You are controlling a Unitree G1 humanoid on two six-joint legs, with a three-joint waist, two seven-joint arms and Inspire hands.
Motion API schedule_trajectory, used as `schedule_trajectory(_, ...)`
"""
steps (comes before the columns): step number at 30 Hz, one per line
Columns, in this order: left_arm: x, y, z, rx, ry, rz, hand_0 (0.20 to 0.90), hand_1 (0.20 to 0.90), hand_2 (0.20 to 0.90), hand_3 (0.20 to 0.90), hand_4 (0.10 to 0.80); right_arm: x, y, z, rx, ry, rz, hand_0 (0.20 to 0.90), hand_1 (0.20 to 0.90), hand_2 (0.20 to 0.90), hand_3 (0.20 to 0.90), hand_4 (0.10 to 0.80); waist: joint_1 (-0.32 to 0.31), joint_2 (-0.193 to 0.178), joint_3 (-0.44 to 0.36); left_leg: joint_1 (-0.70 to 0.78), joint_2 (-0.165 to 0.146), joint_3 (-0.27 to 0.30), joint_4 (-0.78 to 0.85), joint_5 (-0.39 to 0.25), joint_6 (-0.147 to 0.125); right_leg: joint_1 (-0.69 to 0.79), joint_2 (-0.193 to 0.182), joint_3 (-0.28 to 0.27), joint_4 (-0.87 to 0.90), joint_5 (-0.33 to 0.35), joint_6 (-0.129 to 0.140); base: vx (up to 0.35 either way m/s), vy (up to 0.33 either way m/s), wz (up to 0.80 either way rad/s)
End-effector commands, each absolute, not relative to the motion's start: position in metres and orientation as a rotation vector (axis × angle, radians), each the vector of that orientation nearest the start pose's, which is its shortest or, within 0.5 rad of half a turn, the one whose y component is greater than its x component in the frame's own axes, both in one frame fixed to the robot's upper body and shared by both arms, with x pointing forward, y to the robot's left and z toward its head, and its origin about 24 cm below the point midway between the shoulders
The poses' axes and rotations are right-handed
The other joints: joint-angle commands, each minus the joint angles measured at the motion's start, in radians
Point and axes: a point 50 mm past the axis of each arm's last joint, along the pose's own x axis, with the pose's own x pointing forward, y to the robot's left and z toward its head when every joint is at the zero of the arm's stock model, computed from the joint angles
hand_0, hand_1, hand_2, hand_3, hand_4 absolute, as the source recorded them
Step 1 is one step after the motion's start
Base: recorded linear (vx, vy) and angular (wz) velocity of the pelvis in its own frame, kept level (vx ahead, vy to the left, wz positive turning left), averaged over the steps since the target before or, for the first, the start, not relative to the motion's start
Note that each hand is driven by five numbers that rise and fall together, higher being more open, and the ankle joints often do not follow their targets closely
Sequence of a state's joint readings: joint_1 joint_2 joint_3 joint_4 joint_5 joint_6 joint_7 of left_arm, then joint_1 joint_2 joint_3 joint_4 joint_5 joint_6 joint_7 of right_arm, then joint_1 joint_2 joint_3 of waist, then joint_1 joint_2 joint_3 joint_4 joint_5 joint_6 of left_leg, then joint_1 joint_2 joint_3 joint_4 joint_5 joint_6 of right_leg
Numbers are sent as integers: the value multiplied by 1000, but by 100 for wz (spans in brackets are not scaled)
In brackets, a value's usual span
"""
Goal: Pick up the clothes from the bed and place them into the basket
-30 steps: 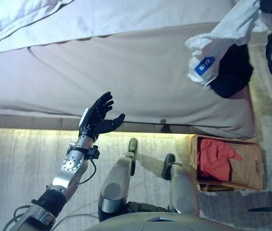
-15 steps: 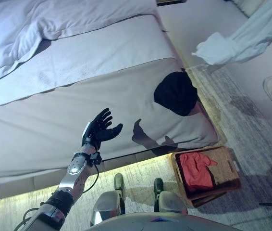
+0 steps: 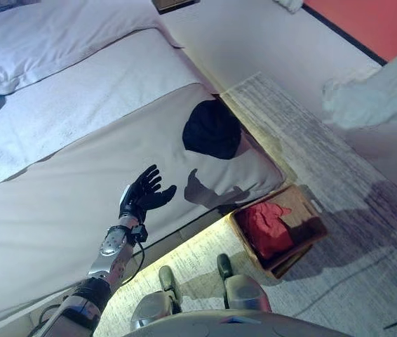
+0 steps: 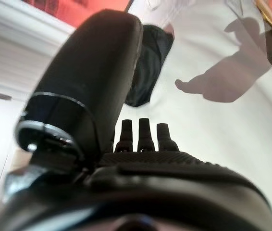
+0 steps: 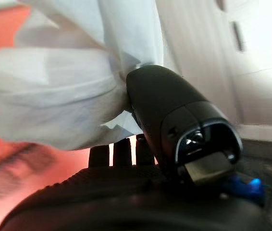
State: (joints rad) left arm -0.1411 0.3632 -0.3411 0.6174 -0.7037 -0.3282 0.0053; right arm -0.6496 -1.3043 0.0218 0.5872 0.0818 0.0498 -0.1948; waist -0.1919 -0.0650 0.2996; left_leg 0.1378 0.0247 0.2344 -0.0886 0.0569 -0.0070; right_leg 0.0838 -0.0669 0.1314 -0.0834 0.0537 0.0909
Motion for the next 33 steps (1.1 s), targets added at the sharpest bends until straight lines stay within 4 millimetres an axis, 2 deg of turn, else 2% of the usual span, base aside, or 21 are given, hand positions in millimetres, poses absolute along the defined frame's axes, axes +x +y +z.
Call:
schedule_trajectory(1, 263, 193, -23, -177, 132, -15, 900, 900, 900, 900, 800, 268, -413, 280, -975, -218, -694, 300, 300, 300, 200, 100, -22, -17, -228, 10, 27, -16, 90, -208, 11, -77, 42, 24, 87, -43, 5, 9, 6, -41)
schedule_trajectory(2, 263, 193, -23, -175, 132, -17, 900, 900, 900, 900, 800, 267, -414, 279, -974, -216, -695, 300, 300, 300, 200, 100, -20, -18, -228, 10, 28, -15, 91, -208, 11, -77, 42, 24, 87, -43, 5, 13, -4, -32)
schedule_trajectory(4, 263, 189, -23, -163, 127, -30, 900, 900, 900, 900, 800, 270, -415, 250, -930, -162, -663, 300, 300, 300, 200, 100, -27, -18, -223, 15, 29, 1, 97, -215, 13, -83, 42, 28, 85, -36, 6, 13, -24, -16)
schedule_trajectory(8, 262, 185, -21, -124, 114, -71, 900, 900, 900, 900, 800, 271, -417, 211, -864, -63, -634, 300, 300, 300, 200, 100, -30, -14, -211, 18, 29, 15, 100, -220, 16, -91, 42, 33, 79, -26, 9, 14, -45, -17)
schedule_trajectory(13, 266, 183, -14, -86, 88, -110, 900, 900, 900, 900, 800, 276, -406, 170, -827, 19, -563, 300, 300, 300, 200, 100, -32, 1, -190, 9, 30, 24, 109, -221, 14, -110, 38, 29, 82, -18, 12, -4, -59, -6)
schedule_trajectory(19, 270, 180, -11, -89, 84, -121, 900, 900, 900, 900, 800, 289, -382, 136, -858, 114, -401, 300, 300, 300, 200, 100, -34, 15, -175, 3, 32, 40, 123, -221, 11, -126, 31, 10, 87, -14, 10, -2, -52, -1)
schedule_trajectory(28, 270, 169, -14, -100, 79, -147, 900, 900, 900, 900, 800, 289, -367, 90, -815, 225, -336, 300, 300, 300, 200, 100, -35, 33, -157, 5, 37, 51, 130, -228, 9, -136, 30, 2, 89, -13, 9, 7, -34, 1)
schedule_trajectory(33, 272, 165, -12, -101, 68, -154, 900, 900, 900, 900, 800, 290, -361, 76, -802, 262, -331, 300, 300, 300, 200, 100, -33, 43, -138, 0, 39, 50, 134, -230, 9, -144, 28, -4, 95, -13, 10, -7, -2, 0)
